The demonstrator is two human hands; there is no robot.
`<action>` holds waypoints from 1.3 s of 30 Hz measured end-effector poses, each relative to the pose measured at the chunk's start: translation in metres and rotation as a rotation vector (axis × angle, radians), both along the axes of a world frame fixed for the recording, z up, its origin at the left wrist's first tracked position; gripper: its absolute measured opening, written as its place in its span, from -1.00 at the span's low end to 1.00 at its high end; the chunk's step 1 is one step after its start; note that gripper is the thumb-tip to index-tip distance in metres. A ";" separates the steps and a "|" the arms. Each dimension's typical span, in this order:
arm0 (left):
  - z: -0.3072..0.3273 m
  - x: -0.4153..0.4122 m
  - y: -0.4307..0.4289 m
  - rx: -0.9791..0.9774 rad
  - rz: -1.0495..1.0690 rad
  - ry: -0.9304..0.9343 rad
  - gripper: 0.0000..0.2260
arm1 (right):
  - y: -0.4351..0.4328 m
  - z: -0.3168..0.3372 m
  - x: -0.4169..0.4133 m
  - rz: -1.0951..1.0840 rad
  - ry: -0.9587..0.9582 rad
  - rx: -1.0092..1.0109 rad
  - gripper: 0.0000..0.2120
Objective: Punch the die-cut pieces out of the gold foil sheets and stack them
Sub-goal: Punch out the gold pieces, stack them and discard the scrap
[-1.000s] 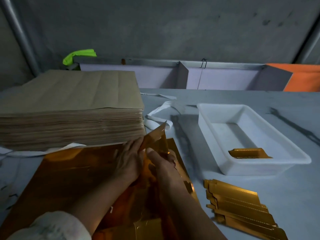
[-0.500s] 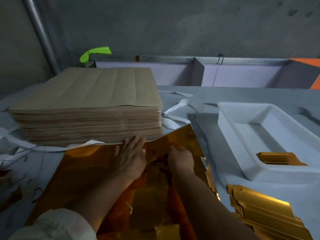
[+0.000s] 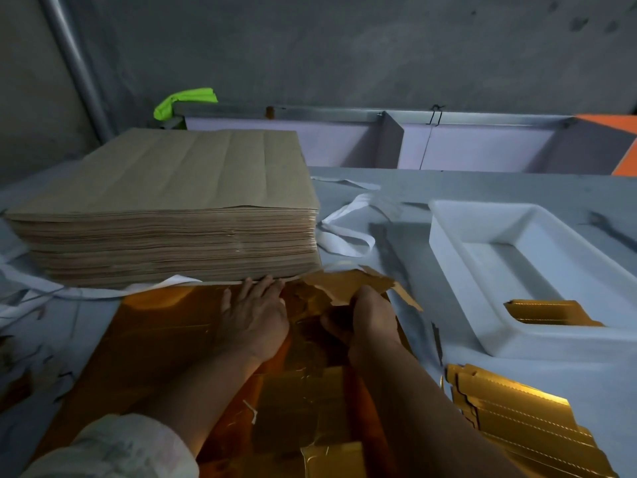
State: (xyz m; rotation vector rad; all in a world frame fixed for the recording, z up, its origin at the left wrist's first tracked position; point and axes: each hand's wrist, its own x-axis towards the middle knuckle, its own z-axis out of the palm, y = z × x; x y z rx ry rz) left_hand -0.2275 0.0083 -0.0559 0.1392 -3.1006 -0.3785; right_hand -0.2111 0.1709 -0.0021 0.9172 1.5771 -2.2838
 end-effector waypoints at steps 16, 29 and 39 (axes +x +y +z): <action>0.060 0.027 0.020 0.504 0.118 0.249 -0.55 | 0.024 0.012 0.067 0.154 -0.016 -0.249 -0.81; 0.088 0.056 0.021 1.068 0.197 -0.277 -0.82 | 0.026 0.007 0.080 0.017 0.048 -0.181 -0.63; 0.105 0.064 0.000 0.984 0.075 -0.390 -0.80 | 0.027 0.000 0.073 -0.021 0.016 -0.130 -0.75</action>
